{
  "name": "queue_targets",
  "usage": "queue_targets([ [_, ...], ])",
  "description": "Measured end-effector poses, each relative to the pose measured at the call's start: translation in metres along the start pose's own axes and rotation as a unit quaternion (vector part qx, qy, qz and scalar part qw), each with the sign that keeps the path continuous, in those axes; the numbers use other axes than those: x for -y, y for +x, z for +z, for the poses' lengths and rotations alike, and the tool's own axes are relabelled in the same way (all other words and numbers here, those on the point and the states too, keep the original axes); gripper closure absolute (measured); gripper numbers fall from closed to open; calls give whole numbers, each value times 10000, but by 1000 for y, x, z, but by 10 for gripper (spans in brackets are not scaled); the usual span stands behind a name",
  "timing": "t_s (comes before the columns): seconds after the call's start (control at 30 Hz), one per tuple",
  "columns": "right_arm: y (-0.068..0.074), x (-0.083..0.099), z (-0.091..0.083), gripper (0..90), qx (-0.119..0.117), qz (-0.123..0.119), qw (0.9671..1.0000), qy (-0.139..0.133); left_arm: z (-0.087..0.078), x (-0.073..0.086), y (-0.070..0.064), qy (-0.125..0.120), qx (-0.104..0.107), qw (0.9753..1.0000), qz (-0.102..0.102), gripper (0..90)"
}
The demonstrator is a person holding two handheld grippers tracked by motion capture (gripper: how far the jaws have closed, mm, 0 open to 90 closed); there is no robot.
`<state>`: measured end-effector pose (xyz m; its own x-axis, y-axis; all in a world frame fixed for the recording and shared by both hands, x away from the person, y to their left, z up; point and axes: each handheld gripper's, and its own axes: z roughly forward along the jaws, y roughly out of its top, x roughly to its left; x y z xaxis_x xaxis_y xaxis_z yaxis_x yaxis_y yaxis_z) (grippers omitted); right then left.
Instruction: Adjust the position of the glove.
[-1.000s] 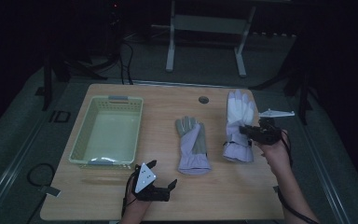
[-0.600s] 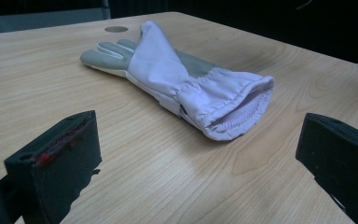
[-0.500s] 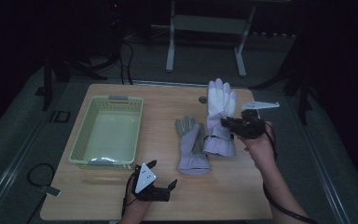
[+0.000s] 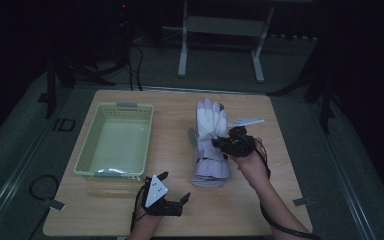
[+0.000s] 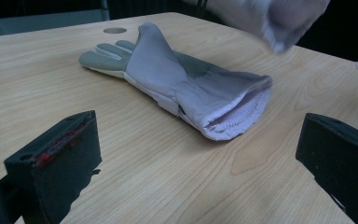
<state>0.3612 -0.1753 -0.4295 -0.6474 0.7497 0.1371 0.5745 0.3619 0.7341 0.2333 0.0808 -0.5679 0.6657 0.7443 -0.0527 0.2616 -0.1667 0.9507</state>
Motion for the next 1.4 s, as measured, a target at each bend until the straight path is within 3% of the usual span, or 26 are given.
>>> queue_targets([
  [0.13,-4,10,20,793,201,12,9995,250,0,0,0,-3,4,10000,-22,0],
  [0.23,-10,17,35,792,176,180,9988,417,0,0,0,-7,3,10000,-22,0],
  [0.43,-18,27,60,777,159,297,9965,765,0,0,0,-12,0,10000,-39,0],
  [0.57,-19,31,72,766,119,190,9954,927,0,0,0,-13,8,10000,-37,0],
  [0.87,-18,31,76,726,23,-104,9949,1006,1,0,1,30,-8,10000,-69,0],
  [0.97,-19,30,73,668,-38,-212,9952,958,1,0,2,12,13,9999,-101,0],
  [1.07,-21,28,67,540,-121,-384,9957,837,0,0,2,1,87,9999,-102,0],
  [1.2,-21,27,59,371,3,-591,9957,713,1,0,3,30,106,9999,-125,0],
  [1.3,-22,27,49,218,-146,-506,9968,603,1,0,4,23,118,9998,-159,0],
  [1.4,-24,29,40,158,-227,-516,9976,410,2,-1,3,60,42,9998,-177,0],
])
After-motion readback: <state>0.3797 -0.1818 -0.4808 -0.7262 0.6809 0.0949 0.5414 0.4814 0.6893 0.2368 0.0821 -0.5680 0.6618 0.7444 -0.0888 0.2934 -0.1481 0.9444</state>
